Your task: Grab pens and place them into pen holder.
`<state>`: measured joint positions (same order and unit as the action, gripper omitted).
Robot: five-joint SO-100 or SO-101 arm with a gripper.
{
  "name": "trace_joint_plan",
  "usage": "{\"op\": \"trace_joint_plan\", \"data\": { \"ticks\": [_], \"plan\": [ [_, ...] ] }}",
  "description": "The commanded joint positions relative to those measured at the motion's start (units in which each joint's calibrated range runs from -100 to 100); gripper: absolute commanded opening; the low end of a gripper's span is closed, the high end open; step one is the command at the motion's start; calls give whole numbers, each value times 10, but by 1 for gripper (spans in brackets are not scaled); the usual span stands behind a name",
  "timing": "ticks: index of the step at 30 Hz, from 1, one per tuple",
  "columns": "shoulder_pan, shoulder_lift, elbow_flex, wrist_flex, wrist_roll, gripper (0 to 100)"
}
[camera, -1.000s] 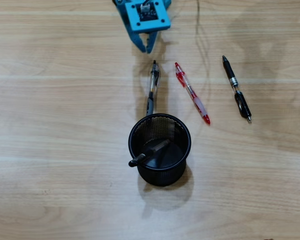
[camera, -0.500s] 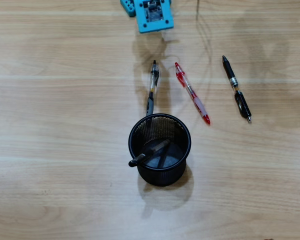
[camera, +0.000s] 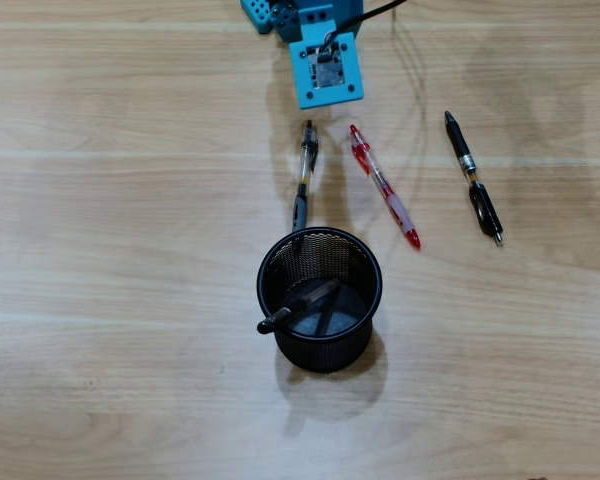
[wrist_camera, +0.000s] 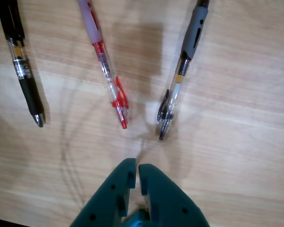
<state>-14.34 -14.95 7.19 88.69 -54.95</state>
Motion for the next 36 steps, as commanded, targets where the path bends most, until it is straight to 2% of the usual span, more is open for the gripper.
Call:
{"op": "trace_joint_plan", "data": {
  "ticks": [1, 4, 9, 31, 36],
  "plan": [
    [5, 3, -13, -48, -3, 3],
    [9, 3, -13, -94, -16, 2],
    [10, 12, -13, -96, -56, 2],
    [61, 88, -7, -98, -52, 3],
    [57, 88, -7, -102, -55, 15]
  ]
}}
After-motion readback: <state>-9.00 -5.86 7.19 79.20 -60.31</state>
